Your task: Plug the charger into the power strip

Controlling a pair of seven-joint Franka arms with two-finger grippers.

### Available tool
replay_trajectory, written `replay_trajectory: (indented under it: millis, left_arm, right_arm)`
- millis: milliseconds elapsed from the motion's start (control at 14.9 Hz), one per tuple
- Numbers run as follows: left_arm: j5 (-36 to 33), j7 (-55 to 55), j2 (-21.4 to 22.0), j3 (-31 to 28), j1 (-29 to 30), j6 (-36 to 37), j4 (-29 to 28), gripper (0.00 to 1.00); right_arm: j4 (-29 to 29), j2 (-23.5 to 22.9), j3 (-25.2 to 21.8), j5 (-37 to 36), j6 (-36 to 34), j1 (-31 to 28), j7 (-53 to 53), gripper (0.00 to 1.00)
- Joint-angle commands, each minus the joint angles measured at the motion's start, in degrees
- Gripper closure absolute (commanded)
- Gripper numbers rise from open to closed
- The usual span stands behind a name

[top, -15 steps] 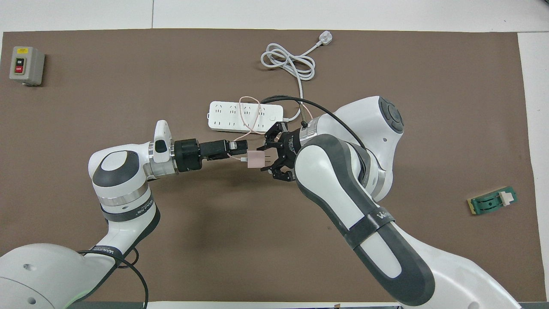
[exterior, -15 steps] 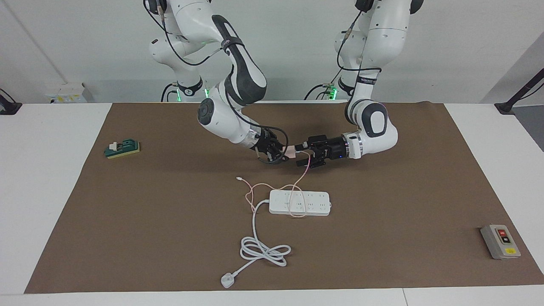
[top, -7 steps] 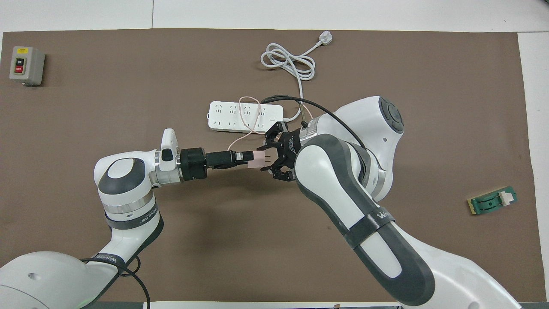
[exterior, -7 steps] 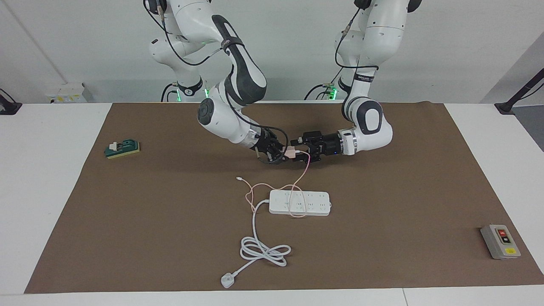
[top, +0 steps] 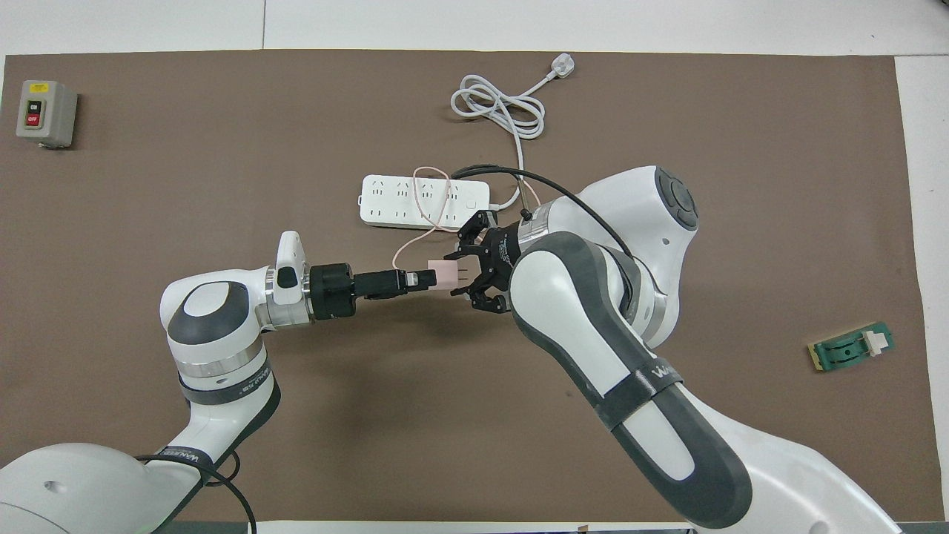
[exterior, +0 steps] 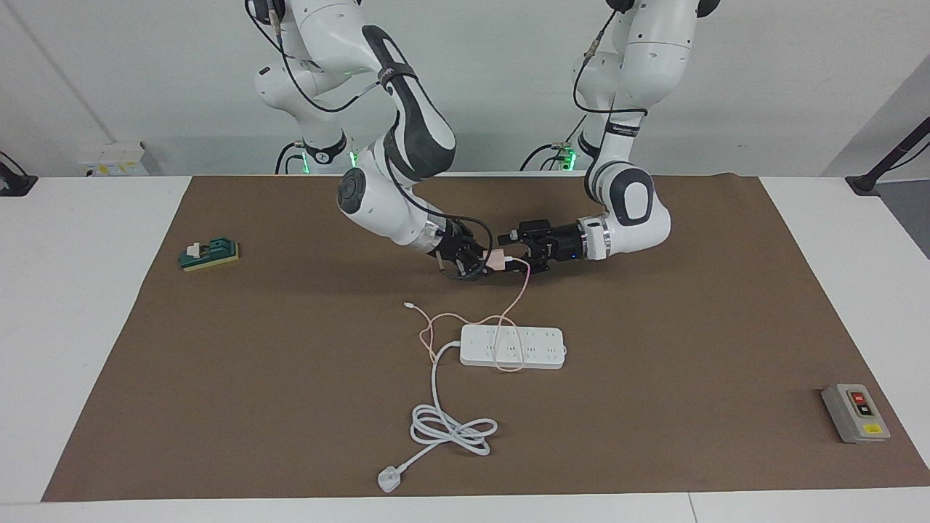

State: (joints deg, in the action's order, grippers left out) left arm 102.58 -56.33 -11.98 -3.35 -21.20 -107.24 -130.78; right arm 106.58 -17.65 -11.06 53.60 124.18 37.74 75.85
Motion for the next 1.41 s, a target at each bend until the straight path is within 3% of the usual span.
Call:
replay_trajectory:
  millis: [0, 403, 738, 1141, 1342]
  left_arm:
    - [-0.7, -0.8, 1.7, -0.4, -0.5, -1.2, -1.2, 0.0]
    - [-0.6, -1.0, 1.5, -0.3, -0.5, -3.0, -0.7, 0.02]
    - [-0.5, -1.4, 1.4, -0.3, -0.5, -2.7, -0.1, 0.23]
    - [0.0, -1.5, 1.4, -0.2, -1.5, -2.9, 0.1, 0.37]
    - [0.0, -1.9, 1.4, -0.2, -1.5, -2.8, 0.3, 0.53]
  right_arm:
    - [1.4, 1.6, 0.4, -1.0, 0.3, -0.7, -0.7, 1.0]
    - [1.4, 1.5, 0.4, -1.0, 0.3, -0.6, -0.7, 1.0]
    - [1.4, 1.5, 0.4, -1.0, 0.4, -0.6, -0.7, 1.0]
    - [1.5, 1.5, 0.4, -1.0, 0.8, -0.6, -0.7, 1.0]
    - [1.5, 1.5, 0.4, -1.0, 0.8, -0.6, -0.8, 1.0]
